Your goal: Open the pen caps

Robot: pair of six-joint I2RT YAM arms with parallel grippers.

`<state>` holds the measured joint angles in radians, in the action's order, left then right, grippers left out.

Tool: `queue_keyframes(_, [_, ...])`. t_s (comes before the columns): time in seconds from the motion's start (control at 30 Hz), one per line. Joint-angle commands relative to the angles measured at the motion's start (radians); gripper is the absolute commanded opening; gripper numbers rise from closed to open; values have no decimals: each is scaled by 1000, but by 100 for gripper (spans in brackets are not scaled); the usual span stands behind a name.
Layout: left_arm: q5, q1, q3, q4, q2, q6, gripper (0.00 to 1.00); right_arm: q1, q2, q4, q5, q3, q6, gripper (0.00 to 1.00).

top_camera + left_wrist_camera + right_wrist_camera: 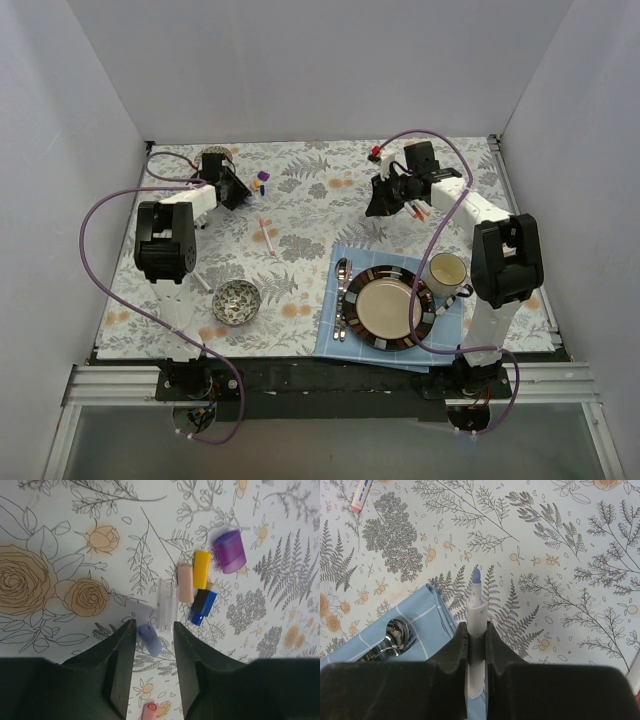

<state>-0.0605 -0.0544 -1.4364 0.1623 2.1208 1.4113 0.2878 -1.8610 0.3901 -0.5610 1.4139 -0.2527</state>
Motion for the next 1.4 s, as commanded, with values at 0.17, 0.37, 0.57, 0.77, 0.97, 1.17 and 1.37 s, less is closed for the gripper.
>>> queue_keyframes(0.17, [88,5,-87,57,-10,-34,44,-27,-27,13,146,60,-65,2])
queue_keyframes(0.37, [108,7,-56,52,-123,-80,61,-47,-76,26,320,75,-122,4])
queue_keyframes(0.57, [-45,7,37,-27,-341,-129,78,-53,-151,59,430,102,-166,11])
queue_keyframes(0.77, [-208,5,195,-119,-576,-140,88,-53,-175,15,530,83,-181,28])
queue_keyframes(0.97, [-243,4,359,-119,-800,-192,98,-53,-145,-20,630,62,-201,46])
queue_keyframes(1.17, [-214,-9,585,-92,-1051,-253,98,-52,-47,-30,504,33,-218,45])
queue_keyframes(1.37, [-110,-10,718,-15,-1170,-311,98,-13,78,-7,4,-4,-224,45])
